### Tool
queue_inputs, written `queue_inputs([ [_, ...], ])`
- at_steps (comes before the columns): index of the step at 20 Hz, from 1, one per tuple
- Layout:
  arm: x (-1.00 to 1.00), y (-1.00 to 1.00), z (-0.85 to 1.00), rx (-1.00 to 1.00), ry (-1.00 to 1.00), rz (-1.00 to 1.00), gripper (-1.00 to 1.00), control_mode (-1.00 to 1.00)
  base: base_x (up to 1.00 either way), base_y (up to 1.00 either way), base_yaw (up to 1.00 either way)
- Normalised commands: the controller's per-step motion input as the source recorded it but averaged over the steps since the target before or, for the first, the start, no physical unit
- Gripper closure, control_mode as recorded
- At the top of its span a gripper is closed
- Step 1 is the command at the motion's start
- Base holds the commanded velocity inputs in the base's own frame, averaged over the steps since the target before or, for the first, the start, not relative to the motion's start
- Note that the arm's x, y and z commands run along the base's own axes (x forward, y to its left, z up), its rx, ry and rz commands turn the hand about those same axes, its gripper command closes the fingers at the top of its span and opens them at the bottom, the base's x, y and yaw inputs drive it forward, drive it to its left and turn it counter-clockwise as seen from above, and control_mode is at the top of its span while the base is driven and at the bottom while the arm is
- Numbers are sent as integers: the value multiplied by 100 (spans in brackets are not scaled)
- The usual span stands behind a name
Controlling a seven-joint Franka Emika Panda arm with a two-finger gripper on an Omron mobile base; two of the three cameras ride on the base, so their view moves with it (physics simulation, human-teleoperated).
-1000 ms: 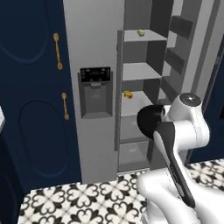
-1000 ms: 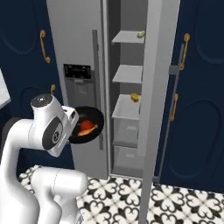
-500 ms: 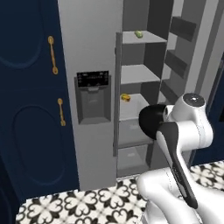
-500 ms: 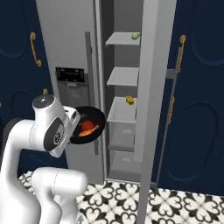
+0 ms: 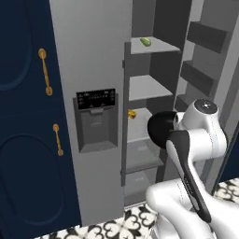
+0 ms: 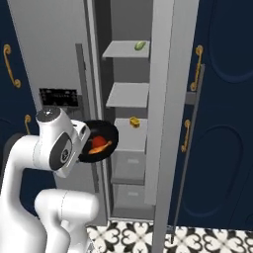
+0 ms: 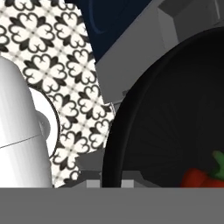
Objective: Pick the chicken drumstick and bell pepper from their plates and place them in the bowl. Then put the bowl in the fridge.
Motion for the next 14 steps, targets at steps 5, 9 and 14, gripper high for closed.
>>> queue_inputs([
  [5, 0, 0, 0, 0, 0, 0, 100, 100, 12, 0, -8],
  [9, 0, 0, 0, 0, 0, 0, 100, 100, 27, -17, 0],
  [14, 0, 0, 0, 0, 0, 0, 100, 100, 53, -26, 3],
])
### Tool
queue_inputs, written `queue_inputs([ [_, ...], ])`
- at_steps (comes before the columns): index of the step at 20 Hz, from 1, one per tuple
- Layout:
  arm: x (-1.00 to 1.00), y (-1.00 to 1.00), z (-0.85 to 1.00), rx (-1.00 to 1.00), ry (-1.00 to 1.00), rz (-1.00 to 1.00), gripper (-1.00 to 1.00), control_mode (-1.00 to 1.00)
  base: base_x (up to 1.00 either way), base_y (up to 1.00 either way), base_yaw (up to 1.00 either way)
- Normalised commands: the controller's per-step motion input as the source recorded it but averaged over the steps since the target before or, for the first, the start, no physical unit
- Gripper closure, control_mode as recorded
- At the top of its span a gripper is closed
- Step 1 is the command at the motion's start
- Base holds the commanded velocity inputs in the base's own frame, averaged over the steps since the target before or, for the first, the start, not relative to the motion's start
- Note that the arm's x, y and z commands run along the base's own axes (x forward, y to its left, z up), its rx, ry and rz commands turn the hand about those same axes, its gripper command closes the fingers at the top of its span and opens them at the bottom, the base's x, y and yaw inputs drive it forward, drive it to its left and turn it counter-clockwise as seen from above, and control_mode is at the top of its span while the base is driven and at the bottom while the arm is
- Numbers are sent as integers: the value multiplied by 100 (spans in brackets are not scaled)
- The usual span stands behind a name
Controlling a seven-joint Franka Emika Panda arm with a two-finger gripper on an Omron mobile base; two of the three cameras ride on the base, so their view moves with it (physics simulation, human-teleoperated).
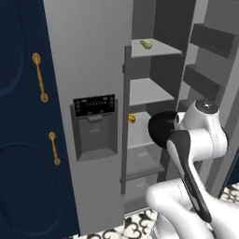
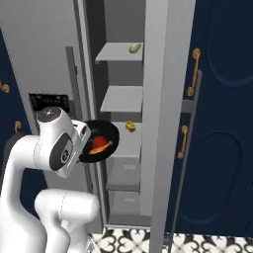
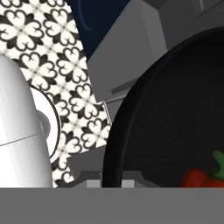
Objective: Pick the chicken drumstick and bell pepper from their plates and place them in the bowl. Then put the bowl in the fridge.
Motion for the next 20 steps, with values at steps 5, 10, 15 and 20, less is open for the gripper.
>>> queue_inputs([
  [5, 0, 0, 0, 0, 0, 0, 100, 100, 45, -35, 8],
  [10, 0, 0, 0, 0, 0, 0, 100, 100, 60, -24, 10],
  [15, 0, 0, 0, 0, 0, 0, 100, 100, 36, 0, 6],
  [20, 0, 0, 0, 0, 0, 0, 100, 100, 3, -1, 0],
])
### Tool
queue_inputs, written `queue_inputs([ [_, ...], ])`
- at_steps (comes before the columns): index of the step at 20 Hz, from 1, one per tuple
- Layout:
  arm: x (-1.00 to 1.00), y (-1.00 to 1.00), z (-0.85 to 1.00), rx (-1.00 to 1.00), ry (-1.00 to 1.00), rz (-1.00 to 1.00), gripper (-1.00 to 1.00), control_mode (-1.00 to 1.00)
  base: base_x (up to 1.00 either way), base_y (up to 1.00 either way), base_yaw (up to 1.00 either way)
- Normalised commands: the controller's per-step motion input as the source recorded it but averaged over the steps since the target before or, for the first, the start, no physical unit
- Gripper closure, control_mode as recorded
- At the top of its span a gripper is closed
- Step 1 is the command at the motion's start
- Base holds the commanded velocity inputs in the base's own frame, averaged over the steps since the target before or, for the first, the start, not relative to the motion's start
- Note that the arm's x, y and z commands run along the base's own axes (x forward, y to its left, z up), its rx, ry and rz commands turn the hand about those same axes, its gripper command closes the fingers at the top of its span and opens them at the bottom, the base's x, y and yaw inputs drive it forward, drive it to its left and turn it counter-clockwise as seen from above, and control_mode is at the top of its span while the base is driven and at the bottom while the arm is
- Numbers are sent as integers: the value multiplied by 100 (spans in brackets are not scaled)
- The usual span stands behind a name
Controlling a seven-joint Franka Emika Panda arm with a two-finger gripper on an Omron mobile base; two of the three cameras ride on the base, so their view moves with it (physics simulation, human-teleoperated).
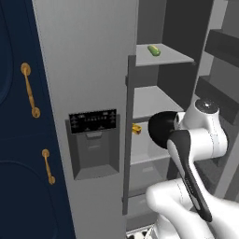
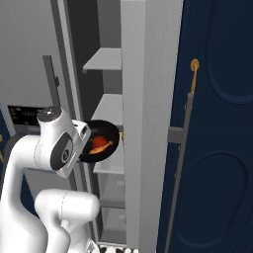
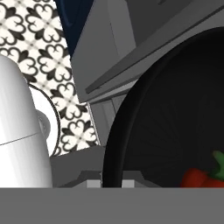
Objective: Pick the chicken drumstick and bell pepper from their plates and place them in the bowl. Then put the bowl in the fridge.
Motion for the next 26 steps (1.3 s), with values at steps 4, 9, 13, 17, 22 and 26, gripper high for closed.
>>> queue_inputs([
  [4, 27, 0, 1, -3, 0, 0, 100, -100, 0, 0, 0],
  [9, 70, -8, 14, -9, 1, 7, 100, -100, 0, 0, 0],
  [13, 85, -38, 11, -8, -1, 14, 100, -100, 0, 0, 0],
  [17, 56, -39, 0, -9, -2, 19, 100, -100, 0, 0, 0],
  [22, 86, -1, -2, -2, 0, 13, 100, -100, 0, 0, 0],
  [26, 73, 0, 0, 0, 0, 9, 100, -100, 0, 0, 0],
])
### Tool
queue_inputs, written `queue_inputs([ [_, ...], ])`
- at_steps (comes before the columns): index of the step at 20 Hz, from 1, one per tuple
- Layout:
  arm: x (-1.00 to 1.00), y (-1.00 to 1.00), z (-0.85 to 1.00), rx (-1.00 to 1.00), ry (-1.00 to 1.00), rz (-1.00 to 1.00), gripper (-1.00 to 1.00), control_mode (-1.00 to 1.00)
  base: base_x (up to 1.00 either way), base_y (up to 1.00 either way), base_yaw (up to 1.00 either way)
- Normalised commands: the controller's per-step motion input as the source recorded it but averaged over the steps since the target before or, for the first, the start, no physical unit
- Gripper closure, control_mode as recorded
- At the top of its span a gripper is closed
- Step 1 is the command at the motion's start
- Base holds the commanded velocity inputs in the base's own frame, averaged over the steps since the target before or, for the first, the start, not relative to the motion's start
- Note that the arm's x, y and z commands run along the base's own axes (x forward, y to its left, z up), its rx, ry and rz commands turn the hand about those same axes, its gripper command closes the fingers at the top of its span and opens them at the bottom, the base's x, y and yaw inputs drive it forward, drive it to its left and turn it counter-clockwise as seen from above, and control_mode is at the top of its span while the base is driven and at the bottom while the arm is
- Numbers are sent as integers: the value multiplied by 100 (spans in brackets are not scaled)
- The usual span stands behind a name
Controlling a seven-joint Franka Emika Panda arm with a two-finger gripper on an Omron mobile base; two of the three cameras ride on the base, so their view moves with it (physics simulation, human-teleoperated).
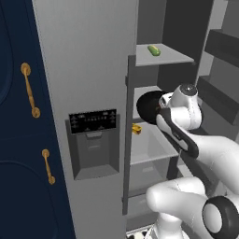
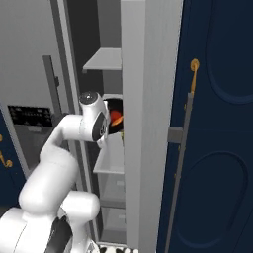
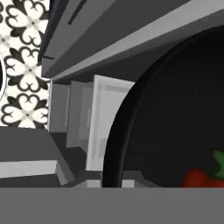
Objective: Pick the chicken drumstick and bell pepper from their plates and place them in the bowl. Then put the bowl in the fridge.
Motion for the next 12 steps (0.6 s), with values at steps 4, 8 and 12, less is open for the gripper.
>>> queue_inputs([
  [4, 61, 0, -1, 0, 0, 5, 100, -100, 0, 0, 0],
  [8, 43, -3, -14, 0, 0, 2, 100, -100, 0, 0, 0],
  [12, 32, 0, -21, 0, 0, 1, 100, -100, 0, 0, 0],
])
